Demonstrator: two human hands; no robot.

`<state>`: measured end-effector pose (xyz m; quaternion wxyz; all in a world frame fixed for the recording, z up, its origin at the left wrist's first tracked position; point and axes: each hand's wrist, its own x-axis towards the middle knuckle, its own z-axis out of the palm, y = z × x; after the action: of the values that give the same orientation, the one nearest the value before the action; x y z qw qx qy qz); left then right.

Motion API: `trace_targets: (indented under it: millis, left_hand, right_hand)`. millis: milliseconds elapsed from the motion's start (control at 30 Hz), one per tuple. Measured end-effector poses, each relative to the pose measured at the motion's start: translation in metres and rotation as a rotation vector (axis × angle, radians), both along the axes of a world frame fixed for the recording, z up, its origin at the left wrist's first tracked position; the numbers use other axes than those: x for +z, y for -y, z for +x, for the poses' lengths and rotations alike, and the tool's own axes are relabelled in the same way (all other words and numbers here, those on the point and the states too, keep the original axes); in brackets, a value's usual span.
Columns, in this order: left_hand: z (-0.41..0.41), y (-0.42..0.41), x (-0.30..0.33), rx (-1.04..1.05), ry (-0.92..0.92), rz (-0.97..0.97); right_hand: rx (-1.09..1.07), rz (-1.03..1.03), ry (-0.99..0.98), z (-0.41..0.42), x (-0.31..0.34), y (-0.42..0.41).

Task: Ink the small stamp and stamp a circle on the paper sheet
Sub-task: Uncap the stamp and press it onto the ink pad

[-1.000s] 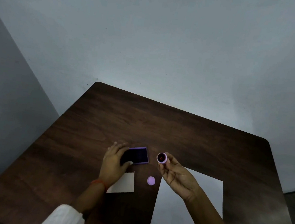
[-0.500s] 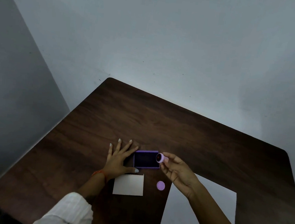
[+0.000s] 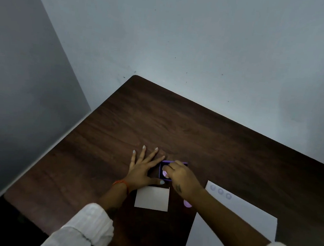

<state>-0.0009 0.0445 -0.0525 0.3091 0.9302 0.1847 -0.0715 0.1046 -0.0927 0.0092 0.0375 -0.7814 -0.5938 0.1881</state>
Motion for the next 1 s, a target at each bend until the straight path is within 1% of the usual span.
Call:
trace_targets:
  millis: [33,167,200,367,467,567,633,700,833,900,1000]
  left_hand:
    - [0.000,0.001,0.000,0.003,-0.001,0.001]
    - [0.000,0.003,-0.001,0.025,0.010,0.026]
    - [0.000,0.003,-0.001,0.030,0.012,0.026]
    - [-0.001,0.002,-0.004,0.022,0.016,0.025]
    - [0.000,0.002,-0.003,0.018,0.010,0.019]
    - [0.000,0.001,-0.004,0.018,0.013,0.027]
    - [-0.001,0.001,-0.006,0.018,0.029,0.031]
    - [-0.001,0.001,-0.006,0.019,0.035,0.038]
    - [0.000,0.001,-0.005,0.015,0.021,0.050]
    - [0.000,0.001,-0.007,0.015,0.019,0.056]
    - [0.000,0.000,-0.008,0.008,0.009,0.058]
  right_hand:
    - [0.001,0.003,0.020,-0.001,0.000,-0.001]
    - [-0.158,0.076,0.027,-0.017,-0.009,-0.002]
    - [-0.150,0.073,0.030,-0.017,-0.009,-0.002]
    - [0.038,0.072,-0.014,0.000,-0.005,-0.001]
    - [-0.062,0.123,-0.012,-0.001,-0.011,-0.002]
    - [-0.204,0.147,-0.144,0.005,-0.010,-0.010]
    - [-0.248,0.157,-0.152,0.009,-0.008,-0.013]
    - [-0.157,0.157,-0.080,0.005,-0.009,-0.013]
    - [0.005,0.021,0.062,0.006,-0.004,-0.017]
    - [0.079,0.026,0.068,0.013,-0.003,-0.022]
    - [0.115,0.026,0.059,0.017,-0.004,-0.021]
